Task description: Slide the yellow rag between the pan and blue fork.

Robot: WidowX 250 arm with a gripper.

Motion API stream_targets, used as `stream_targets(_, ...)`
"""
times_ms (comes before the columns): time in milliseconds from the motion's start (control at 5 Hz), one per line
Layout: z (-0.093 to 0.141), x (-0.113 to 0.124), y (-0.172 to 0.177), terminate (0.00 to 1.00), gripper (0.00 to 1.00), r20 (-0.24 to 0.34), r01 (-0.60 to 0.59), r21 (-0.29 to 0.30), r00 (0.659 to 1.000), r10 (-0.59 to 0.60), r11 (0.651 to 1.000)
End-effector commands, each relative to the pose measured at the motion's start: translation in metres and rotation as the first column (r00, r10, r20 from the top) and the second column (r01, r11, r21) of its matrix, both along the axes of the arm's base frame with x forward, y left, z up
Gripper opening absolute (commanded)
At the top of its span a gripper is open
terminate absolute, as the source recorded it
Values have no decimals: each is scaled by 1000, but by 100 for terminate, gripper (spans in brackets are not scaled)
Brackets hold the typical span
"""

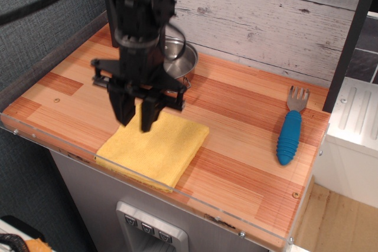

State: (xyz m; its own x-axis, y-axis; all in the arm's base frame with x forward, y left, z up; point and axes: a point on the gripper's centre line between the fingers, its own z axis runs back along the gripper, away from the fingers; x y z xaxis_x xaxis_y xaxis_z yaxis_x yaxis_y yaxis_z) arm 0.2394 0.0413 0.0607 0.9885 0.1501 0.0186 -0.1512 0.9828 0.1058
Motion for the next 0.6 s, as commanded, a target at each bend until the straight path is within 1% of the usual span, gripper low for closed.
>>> stream_targets(0, -29, 7, -4, 0, 0, 28, 30, 0, 999, -30, 1000)
stream_targets(200, -41, 13, -9, 0, 0, 47, 33, 8, 998, -33, 999)
stream_targets(400, -46, 16, -10, 0, 0, 46, 22, 3, 999, -22, 1000)
